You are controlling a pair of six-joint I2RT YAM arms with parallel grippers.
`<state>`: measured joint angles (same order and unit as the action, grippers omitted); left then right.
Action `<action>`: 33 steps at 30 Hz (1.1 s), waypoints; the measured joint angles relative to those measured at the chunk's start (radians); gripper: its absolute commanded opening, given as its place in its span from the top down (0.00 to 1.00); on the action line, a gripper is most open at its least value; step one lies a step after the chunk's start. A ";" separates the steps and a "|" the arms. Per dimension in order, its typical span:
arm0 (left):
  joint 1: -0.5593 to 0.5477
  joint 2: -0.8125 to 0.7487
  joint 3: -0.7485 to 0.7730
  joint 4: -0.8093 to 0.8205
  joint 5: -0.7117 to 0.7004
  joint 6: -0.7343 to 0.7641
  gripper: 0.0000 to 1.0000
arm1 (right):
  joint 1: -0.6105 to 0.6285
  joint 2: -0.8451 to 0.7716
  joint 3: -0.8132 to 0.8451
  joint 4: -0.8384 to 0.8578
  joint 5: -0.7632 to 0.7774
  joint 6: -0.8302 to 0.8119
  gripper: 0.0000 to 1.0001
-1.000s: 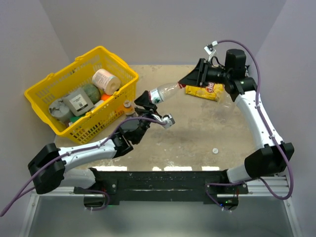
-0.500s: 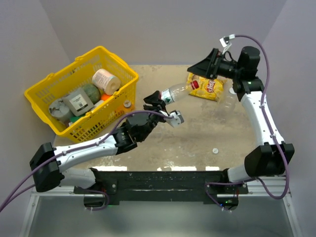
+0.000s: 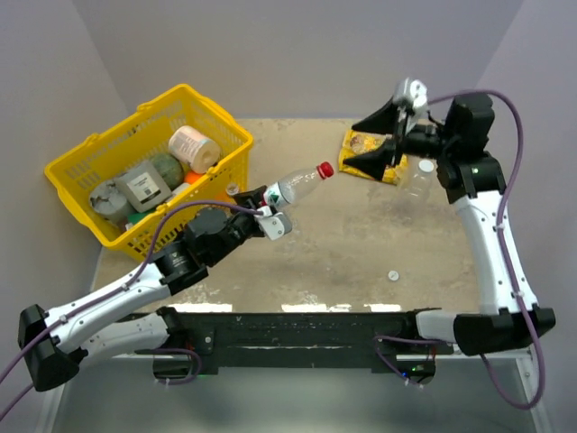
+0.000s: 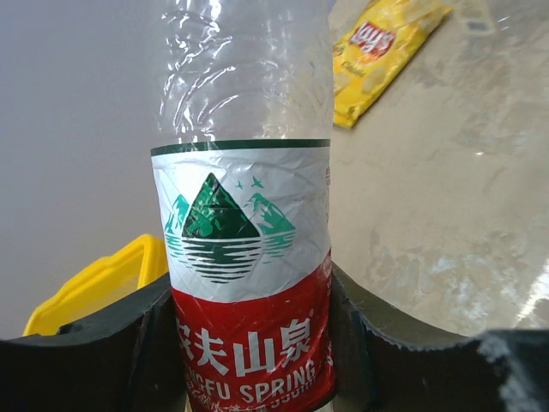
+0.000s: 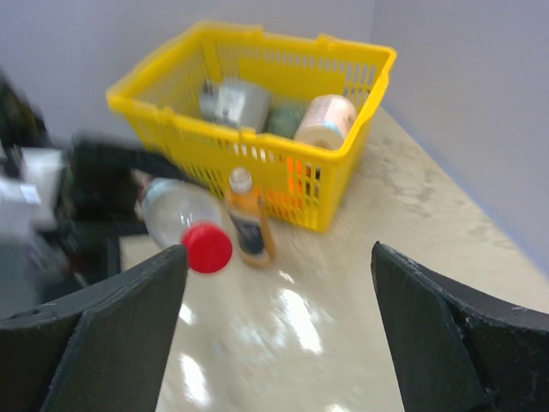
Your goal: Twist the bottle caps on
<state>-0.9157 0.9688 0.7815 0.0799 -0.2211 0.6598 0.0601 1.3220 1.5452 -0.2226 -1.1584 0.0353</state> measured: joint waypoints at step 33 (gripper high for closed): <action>-0.001 -0.071 -0.052 -0.185 0.314 0.136 1.00 | 0.230 -0.218 -0.125 -1.075 0.072 -1.920 0.33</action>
<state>-0.9165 0.8982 0.7292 -0.1051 0.0929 0.7956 0.2901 1.1042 1.4204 -1.2976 -1.0863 -1.8843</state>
